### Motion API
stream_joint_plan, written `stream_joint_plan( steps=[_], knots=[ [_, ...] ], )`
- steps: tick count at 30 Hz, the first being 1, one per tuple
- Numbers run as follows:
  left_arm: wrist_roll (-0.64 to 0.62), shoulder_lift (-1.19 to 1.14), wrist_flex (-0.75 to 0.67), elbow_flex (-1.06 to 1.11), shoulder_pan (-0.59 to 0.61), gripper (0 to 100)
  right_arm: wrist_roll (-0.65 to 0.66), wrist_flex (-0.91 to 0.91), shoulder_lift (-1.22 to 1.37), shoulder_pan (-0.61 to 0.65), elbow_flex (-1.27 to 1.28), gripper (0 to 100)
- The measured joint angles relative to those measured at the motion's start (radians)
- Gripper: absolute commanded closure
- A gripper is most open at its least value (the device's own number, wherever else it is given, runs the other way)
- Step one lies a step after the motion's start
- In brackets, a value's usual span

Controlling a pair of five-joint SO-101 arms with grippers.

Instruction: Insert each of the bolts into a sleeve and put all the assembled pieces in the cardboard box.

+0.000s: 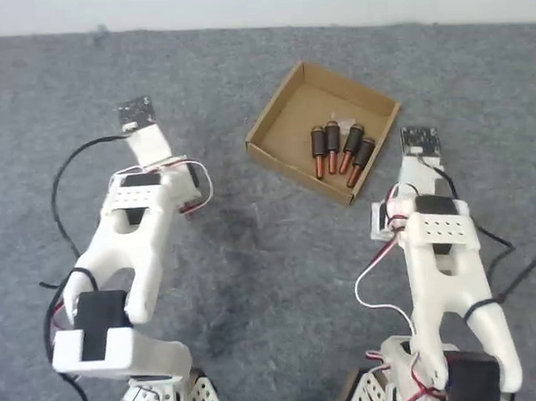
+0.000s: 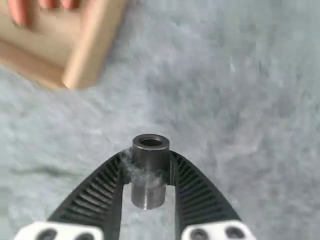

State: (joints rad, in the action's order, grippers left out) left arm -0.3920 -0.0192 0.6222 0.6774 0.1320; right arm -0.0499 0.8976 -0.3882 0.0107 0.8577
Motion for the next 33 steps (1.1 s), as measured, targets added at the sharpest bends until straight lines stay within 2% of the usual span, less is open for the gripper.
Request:
stream_joint_plan(
  steps=[6,16,22,26,33],
  knots=[
    [0.000,0.000,-0.009,0.000,0.005,99,-0.015,-0.186,0.000,0.006,-0.011,99.1],
    [0.000,0.000,-0.012,0.000,0.002,99,-0.018,-0.617,0.000,0.021,-0.009,99.1],
    [0.000,0.000,-0.012,0.000,0.002,99,-0.018,-0.789,0.005,0.054,-0.009,99.1],
    [0.000,0.000,-0.012,0.000,0.002,99,-0.018,-0.939,0.103,0.086,-0.009,99.1],
    [0.000,0.000,-0.012,0.000,-0.006,99,-0.018,-1.320,0.336,0.086,-0.009,99.1]
  ],
)
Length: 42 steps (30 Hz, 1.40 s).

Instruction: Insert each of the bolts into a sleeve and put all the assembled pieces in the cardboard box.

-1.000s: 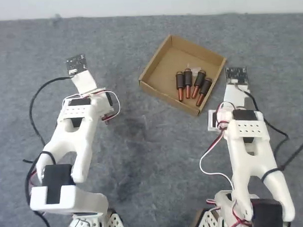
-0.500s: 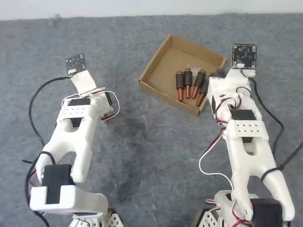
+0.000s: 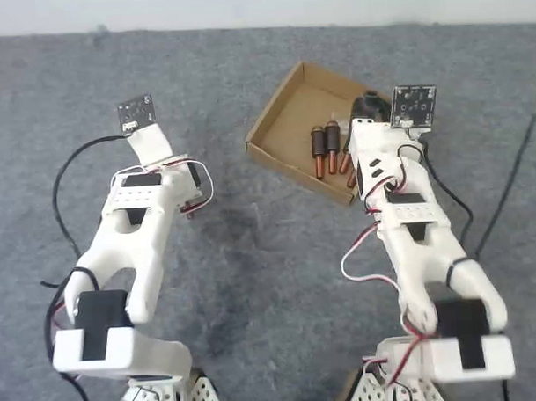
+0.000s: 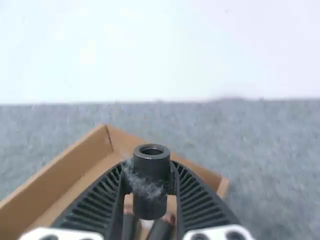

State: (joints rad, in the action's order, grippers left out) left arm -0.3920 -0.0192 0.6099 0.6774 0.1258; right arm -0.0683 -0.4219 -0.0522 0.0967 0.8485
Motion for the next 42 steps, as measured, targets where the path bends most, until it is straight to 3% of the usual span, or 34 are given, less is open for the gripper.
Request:
stream_joint_plan(
  steps=[7,17,42],
  knots=[
    [0.000,0.000,0.000,0.000,0.002,99,0.000,-0.310,0.081,0.040,0.003,99.2],
    [0.000,0.000,0.000,0.000,0.002,99,0.000,-0.701,0.083,0.203,0.250,99.2],
    [0.000,0.000,0.000,0.000,0.000,99,0.000,-1.178,0.081,0.290,0.758,99.2]
  ],
)
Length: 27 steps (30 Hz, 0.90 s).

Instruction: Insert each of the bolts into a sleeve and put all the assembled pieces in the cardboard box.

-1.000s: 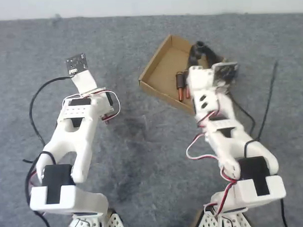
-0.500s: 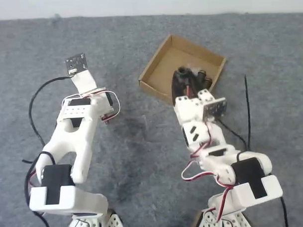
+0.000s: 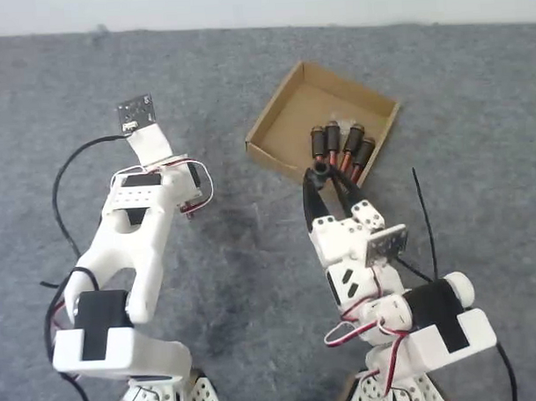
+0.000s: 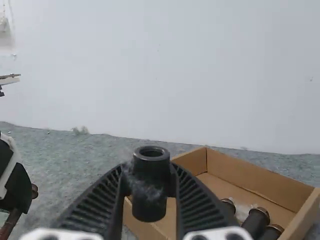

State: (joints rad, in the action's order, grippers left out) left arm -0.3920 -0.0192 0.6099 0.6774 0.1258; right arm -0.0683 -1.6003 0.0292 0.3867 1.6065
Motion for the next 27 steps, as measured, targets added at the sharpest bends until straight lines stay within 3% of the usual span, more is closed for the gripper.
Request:
stream_joint_plan(
  steps=[27],
  knots=[
    [0.000,0.000,0.000,0.000,0.000,99,-0.002,-0.054,0.173,0.285,0.034,99.2]
  ],
)
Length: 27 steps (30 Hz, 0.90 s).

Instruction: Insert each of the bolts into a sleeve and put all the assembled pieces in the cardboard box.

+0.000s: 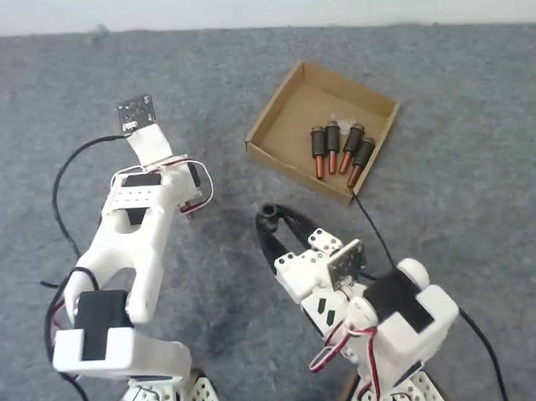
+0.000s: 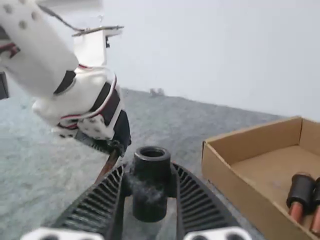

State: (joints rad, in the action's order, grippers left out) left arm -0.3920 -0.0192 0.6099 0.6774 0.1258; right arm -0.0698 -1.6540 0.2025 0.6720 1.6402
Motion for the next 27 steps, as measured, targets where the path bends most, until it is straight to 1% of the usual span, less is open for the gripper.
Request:
stream_joint_plan(
  steps=[12,16,22,27],
  knots=[
    [0.000,0.000,0.000,0.000,0.000,99,0.000,-0.011,0.230,-0.002,-0.066,99.2],
    [0.000,0.000,0.000,0.000,-0.005,99,0.000,-0.029,0.239,-0.002,-0.074,99.2],
    [0.000,0.000,-0.094,0.002,-0.017,99,0.000,-0.032,0.239,-0.003,-0.077,99.2],
    [0.000,0.051,-0.103,0.014,-0.020,99,0.000,-0.032,0.239,-0.008,-0.077,99.2]
  ],
)
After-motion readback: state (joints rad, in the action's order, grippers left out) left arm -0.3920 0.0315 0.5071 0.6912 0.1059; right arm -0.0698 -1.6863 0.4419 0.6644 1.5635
